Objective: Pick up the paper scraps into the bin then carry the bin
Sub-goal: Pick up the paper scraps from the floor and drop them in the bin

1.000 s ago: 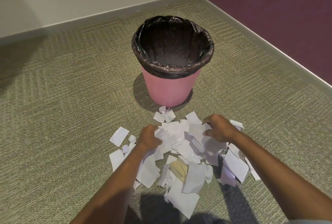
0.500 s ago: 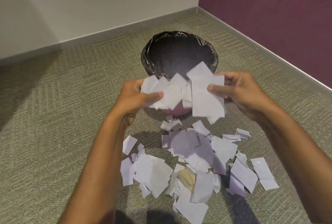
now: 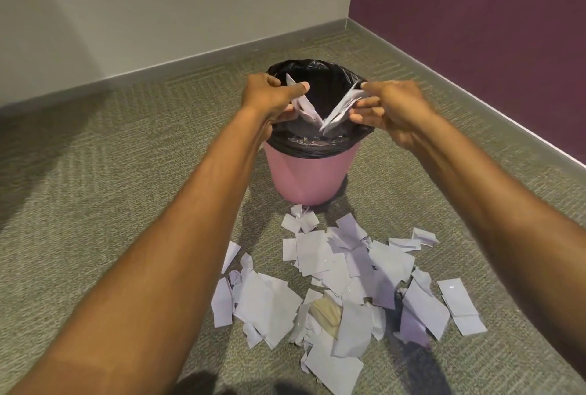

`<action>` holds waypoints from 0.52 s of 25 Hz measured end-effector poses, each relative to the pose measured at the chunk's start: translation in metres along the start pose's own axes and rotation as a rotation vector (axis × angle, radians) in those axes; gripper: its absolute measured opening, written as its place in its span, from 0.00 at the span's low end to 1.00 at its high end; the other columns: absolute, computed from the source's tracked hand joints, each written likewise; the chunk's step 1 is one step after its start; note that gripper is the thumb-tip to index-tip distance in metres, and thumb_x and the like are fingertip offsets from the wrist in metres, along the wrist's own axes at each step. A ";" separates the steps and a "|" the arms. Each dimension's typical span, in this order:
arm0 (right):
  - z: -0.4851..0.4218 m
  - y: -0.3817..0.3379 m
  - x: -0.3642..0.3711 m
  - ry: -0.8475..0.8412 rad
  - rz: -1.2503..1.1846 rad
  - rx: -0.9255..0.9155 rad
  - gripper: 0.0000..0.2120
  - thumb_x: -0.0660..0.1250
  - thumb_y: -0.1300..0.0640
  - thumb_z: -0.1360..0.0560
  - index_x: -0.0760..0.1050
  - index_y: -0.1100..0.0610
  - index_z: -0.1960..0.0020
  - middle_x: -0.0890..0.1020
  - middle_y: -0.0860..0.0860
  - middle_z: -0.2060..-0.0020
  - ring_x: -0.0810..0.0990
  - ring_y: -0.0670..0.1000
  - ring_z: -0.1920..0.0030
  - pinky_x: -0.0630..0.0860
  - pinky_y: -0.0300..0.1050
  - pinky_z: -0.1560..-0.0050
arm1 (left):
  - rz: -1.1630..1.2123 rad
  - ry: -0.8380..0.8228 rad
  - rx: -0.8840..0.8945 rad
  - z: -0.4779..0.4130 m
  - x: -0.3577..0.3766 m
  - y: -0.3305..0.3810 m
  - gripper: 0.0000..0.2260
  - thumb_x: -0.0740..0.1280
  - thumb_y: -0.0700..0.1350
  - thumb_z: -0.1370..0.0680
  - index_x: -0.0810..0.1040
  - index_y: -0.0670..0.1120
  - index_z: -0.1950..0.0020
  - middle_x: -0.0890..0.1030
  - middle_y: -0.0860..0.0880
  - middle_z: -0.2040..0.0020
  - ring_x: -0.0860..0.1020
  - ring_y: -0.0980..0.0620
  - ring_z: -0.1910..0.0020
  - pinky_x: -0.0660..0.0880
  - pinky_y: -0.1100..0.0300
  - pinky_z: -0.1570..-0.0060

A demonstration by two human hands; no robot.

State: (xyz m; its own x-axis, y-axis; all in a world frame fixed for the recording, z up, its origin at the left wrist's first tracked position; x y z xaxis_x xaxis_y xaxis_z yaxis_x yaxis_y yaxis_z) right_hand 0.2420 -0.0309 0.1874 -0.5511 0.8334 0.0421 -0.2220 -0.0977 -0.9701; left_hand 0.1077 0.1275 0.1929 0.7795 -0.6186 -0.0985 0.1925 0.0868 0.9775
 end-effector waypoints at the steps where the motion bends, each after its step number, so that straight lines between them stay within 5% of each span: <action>1: 0.001 0.003 -0.001 -0.001 -0.004 -0.007 0.09 0.65 0.64 0.21 0.74 0.66 0.43 0.81 0.64 0.51 0.87 0.60 0.56 0.84 0.49 0.55 | -0.020 0.014 0.011 0.000 0.000 -0.004 0.20 0.77 0.43 0.29 0.74 0.37 0.43 0.79 0.42 0.49 0.83 0.46 0.54 0.84 0.52 0.59; 4: 0.010 0.013 -0.005 0.005 0.040 -0.064 0.06 0.63 0.66 0.22 0.75 0.67 0.46 0.82 0.63 0.55 0.87 0.59 0.57 0.84 0.49 0.55 | 0.029 0.014 0.115 0.011 -0.007 -0.020 0.09 0.74 0.42 0.26 0.81 0.38 0.51 0.82 0.45 0.59 0.82 0.49 0.60 0.82 0.57 0.59; 7: 0.025 0.023 -0.015 -0.135 0.128 -0.135 0.06 0.66 0.64 0.23 0.79 0.66 0.49 0.83 0.57 0.64 0.82 0.53 0.67 0.80 0.45 0.66 | 0.116 -0.049 0.136 0.028 -0.027 -0.050 0.08 0.71 0.46 0.25 0.81 0.44 0.63 0.79 0.50 0.72 0.76 0.54 0.73 0.77 0.60 0.71; 10: 0.036 0.058 -0.027 -0.352 0.297 -0.049 0.05 0.68 0.62 0.24 0.81 0.63 0.51 0.83 0.55 0.65 0.79 0.50 0.70 0.77 0.41 0.71 | 0.049 0.001 -0.021 0.039 -0.042 -0.112 0.11 0.69 0.44 0.25 0.79 0.46 0.68 0.77 0.51 0.74 0.72 0.52 0.75 0.71 0.61 0.77; 13: 0.037 0.125 -0.028 -0.469 0.630 0.049 0.03 0.70 0.63 0.25 0.80 0.61 0.52 0.83 0.55 0.58 0.82 0.51 0.60 0.80 0.43 0.62 | -0.186 -0.033 -0.173 0.045 -0.032 -0.185 0.06 0.68 0.39 0.24 0.80 0.42 0.60 0.78 0.49 0.69 0.74 0.49 0.69 0.74 0.56 0.69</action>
State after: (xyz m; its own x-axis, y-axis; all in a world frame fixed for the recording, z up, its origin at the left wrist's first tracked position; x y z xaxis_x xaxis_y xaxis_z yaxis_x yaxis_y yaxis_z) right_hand 0.2004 -0.0867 0.0735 -0.8644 0.2978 -0.4052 0.2159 -0.5081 -0.8338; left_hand 0.0198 0.0960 0.0243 0.7017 -0.6616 -0.2645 0.4322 0.1001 0.8962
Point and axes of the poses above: each hand's wrist, its own z-axis away from the middle knuckle, its own x-axis out of the palm, y = z × x, the point moved 2 cm from there along -z, towards the middle knuckle
